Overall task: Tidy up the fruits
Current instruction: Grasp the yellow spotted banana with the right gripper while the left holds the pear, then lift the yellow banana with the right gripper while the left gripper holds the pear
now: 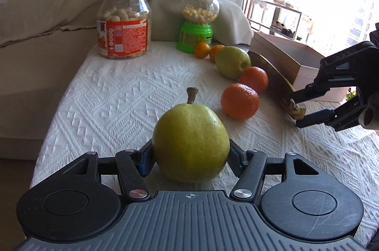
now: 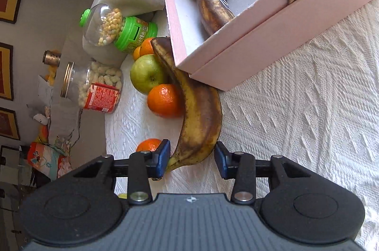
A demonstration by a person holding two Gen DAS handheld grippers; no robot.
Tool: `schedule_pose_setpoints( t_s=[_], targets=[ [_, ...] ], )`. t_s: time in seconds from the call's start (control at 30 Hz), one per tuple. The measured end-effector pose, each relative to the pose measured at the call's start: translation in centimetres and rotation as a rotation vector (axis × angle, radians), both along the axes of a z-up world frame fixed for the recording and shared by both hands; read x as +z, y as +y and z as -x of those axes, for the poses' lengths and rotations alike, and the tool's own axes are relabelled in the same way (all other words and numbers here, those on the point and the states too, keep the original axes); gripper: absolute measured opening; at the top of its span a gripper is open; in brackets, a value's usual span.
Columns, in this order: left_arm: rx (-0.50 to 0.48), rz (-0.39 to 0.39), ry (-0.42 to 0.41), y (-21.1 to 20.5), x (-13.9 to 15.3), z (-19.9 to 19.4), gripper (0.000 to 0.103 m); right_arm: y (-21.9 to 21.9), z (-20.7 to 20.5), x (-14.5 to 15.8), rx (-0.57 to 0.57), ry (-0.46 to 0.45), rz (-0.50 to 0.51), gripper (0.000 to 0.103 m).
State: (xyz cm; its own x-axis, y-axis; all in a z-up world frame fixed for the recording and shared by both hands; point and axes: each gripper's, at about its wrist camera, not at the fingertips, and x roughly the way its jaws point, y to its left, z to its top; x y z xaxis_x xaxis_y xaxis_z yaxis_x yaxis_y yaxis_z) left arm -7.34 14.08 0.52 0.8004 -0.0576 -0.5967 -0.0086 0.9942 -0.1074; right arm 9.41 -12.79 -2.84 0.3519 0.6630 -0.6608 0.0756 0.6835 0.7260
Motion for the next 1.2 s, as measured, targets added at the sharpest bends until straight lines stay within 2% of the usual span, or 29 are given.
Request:
schedule_pose_setpoints(
  t_s=[0.1, 0.3, 0.37, 0.47, 0.6, 0.73, 0.87, 0.93, 0.97, 1.0, 1.03, 1.2],
  targets=[
    [-0.030, -0.002, 0.004, -0.5, 0.1, 0.3, 0.067, -1.4, 2.4, 0.1, 0.092, -0.061, 0.051, 0.040],
    [-0.132, 0.023, 0.020, -2.6, -0.1, 0.3, 0.067, -3.7, 6.9, 2.2, 0.214, -0.200, 0.289, 0.042],
    [-0.149, 0.006, 0.022, -3.5, -0.1, 0.3, 0.067, -4.1, 7.6, 2.3, 0.256, -0.247, 0.318, 0.042],
    [-0.138, -0.007, 0.029, -3.9, -0.1, 0.2, 0.067, -4.0, 8.2, 3.0, 0.255, -0.345, 0.385, 0.046],
    [-0.105, 0.020, 0.024, -3.3, 0.2, 0.3, 0.067, -2.2, 7.8, 3.8, 0.247, -0.500, 0.510, 0.071],
    [-0.094, 0.031, 0.007, -3.0, 0.7, 0.2, 0.067, 0.0, 6.3, 2.7, 0.247, -0.590, 0.617, 0.071],
    [-0.088, 0.038, 0.010, -3.0, 0.5, 0.0, 0.067, 2.3, 5.2, 1.1, 0.300, -0.647, 0.718, 0.071],
    [-0.085, 0.062, 0.016, -2.8, 0.4, -0.2, 0.067, 2.6, 5.0, 0.8, 0.303, -0.661, 0.701, 0.069],
    [-0.087, 0.073, 0.020, -2.7, 0.3, -0.3, 0.067, 2.6, 5.0, 0.8, 0.309, -0.663, 0.689, 0.063],
    [-0.090, 0.083, 0.025, -2.7, 0.2, -0.4, 0.067, 2.6, 5.1, 0.9, 0.325, -0.670, 0.676, 0.047],
    [-0.093, 0.087, 0.029, -2.7, 0.1, -0.5, 0.067, 2.6, 5.4, 1.0, 0.344, -0.677, 0.668, 0.041],
    [-0.095, 0.074, 0.033, -3.2, 0.0, -0.4, 0.067, 1.3, 7.5, 1.6, 0.401, -0.677, 0.654, 0.036]
  ],
)
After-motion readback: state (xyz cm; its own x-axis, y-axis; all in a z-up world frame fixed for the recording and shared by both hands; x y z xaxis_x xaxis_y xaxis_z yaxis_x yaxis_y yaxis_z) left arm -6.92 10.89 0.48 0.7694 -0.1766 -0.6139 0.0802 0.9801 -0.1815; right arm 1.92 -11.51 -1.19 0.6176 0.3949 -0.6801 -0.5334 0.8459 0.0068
